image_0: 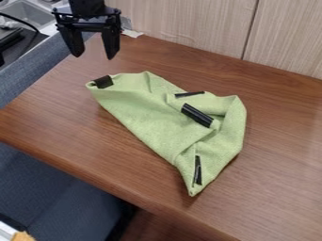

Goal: Unfold the cloth form top right to bottom left

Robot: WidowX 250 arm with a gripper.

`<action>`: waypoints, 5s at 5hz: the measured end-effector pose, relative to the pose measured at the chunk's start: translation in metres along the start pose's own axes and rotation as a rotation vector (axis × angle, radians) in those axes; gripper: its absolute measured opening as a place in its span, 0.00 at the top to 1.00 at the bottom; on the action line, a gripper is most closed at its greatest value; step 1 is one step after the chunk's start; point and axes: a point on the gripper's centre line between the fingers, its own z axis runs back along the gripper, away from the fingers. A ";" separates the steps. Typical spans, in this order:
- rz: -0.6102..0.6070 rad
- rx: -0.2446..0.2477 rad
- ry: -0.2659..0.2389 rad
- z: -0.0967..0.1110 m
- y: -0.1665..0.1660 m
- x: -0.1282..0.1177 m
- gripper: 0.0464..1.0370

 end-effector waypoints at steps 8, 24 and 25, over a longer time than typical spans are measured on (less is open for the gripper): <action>0.052 -0.047 -0.026 -0.053 -0.151 -0.022 0.04; 0.097 0.095 0.099 -0.035 -0.046 -0.116 0.99; 0.068 0.138 0.138 -0.048 -0.038 -0.134 0.99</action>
